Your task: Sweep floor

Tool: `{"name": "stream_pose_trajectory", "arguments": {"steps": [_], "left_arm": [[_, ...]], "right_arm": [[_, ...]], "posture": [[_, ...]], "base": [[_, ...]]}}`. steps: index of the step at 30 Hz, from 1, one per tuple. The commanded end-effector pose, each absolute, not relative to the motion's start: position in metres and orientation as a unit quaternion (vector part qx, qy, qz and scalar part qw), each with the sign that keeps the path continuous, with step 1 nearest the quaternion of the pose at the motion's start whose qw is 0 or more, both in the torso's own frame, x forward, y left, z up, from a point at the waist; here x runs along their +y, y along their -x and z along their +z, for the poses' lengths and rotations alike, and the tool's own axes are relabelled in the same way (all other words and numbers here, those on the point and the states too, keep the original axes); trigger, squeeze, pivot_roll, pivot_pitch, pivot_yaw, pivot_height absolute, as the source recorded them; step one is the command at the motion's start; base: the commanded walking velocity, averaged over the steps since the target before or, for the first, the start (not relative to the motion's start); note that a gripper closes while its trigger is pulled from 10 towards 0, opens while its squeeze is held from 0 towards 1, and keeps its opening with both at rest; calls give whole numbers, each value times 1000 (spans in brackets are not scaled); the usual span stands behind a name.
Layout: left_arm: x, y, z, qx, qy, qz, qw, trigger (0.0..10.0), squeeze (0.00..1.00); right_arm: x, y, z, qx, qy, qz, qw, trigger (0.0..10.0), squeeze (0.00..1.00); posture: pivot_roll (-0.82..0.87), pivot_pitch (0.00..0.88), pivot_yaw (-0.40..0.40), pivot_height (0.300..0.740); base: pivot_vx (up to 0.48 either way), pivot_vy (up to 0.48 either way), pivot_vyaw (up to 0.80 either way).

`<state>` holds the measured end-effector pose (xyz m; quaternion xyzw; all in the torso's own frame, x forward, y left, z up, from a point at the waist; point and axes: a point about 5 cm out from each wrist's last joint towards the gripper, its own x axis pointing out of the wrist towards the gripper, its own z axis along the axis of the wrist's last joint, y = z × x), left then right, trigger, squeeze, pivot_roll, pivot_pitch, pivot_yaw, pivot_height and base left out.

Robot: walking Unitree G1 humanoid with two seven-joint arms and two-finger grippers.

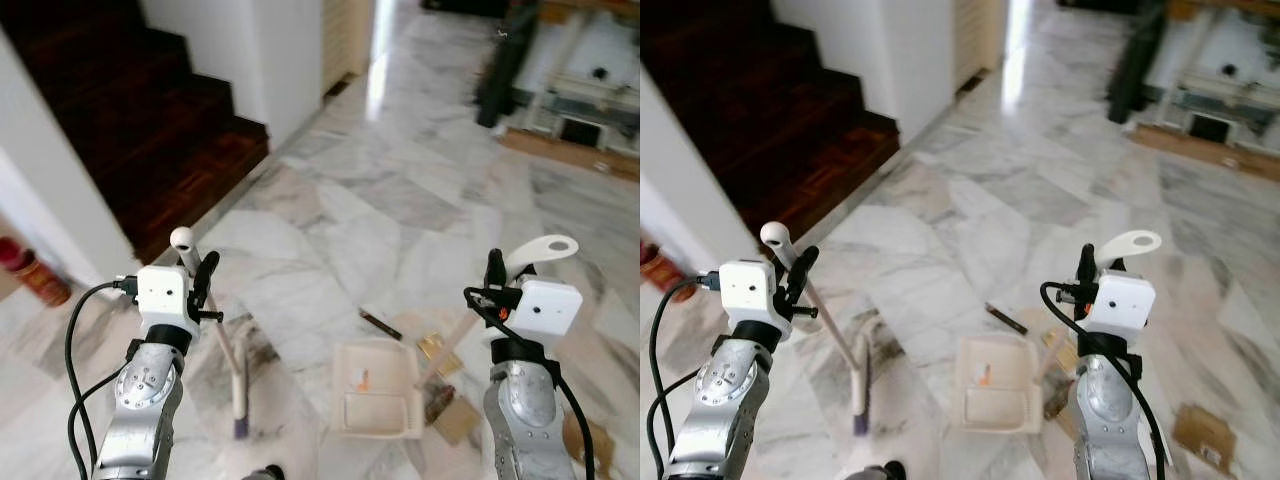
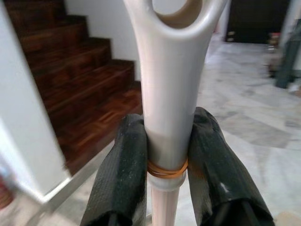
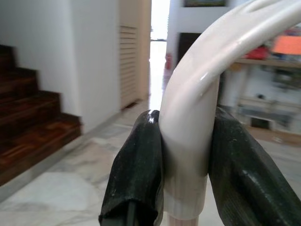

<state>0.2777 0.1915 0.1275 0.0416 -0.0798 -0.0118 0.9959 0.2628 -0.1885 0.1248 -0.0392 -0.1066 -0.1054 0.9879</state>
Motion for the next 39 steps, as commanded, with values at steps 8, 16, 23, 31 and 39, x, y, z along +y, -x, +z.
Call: {"name": "stream_pose_trajectory", "arguments": {"steps": [8,16,23,31,39], "left_arm": [[189,-279,140,-105,-50,-13,993,10000,0],[193,-278,142,-105,-53,-11,993,10000,0],[191,-280,143,-107,-53,-15,993,10000,0],[191,-279,143,-108,-53,-16,993,10000,0],[191,-278,142,-106,-53,-14,993,10000,0]], "right_arm": [[-188,-265,133,-124,-6,-113,986,10000,0],[-191,-268,128,-104,-94,-134,981,10000,0],[-194,-268,125,-95,-124,-143,977,10000,0],[-196,-268,122,-83,-155,-145,974,10000,0],[-191,-269,123,-84,-141,-128,978,10000,0]], "posture": [[58,99,-15,740],[62,95,-8,740],[61,92,-4,740],[65,87,-5,740],[67,92,-8,740]], "base": [[0,0,595],[0,0,575],[0,0,540],[0,0,541],[0,0,522]]}}
